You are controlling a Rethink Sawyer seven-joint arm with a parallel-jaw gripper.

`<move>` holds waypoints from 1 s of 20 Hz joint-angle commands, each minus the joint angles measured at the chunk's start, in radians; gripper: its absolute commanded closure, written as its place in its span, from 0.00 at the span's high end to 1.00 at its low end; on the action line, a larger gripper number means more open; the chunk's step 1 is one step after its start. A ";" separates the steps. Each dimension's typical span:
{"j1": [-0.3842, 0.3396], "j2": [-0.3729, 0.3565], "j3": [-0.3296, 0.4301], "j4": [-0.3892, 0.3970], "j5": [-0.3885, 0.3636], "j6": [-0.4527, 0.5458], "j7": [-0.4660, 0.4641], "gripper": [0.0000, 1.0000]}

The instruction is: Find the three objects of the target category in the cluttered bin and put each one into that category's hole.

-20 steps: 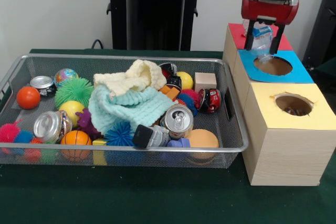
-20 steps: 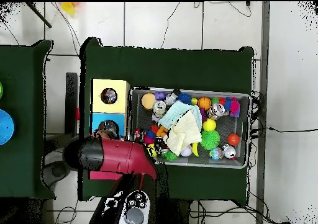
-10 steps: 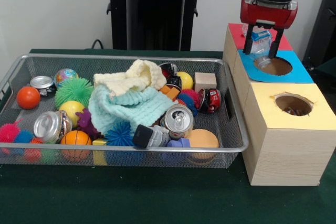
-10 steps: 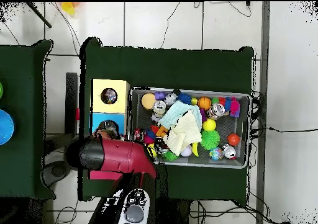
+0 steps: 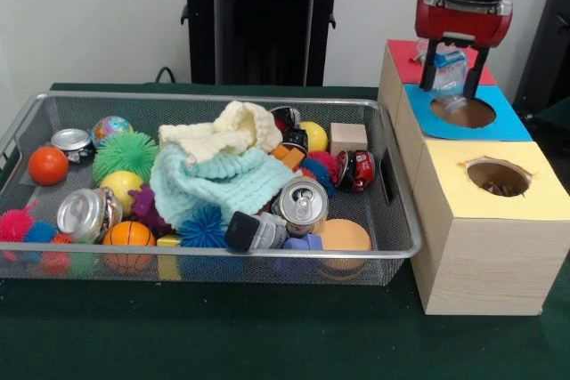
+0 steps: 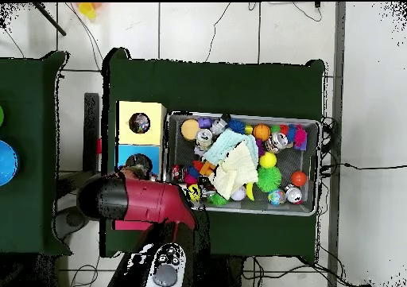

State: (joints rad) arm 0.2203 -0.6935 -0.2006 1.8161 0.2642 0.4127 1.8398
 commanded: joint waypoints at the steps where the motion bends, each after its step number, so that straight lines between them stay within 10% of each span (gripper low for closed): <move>1: 0.025 0.038 0.041 -0.044 0.054 0.014 0.248 0.00; 10: 0.042 0.064 0.038 -0.067 0.077 0.019 0.244 0.00; 11: 0.017 0.061 0.065 -0.060 0.086 0.011 0.216 1.00; 20: -0.007 0.049 0.095 -0.029 0.098 -0.003 0.193 1.00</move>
State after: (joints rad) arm 0.2524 -0.6766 -0.1961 1.8061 0.3191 0.4127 1.8398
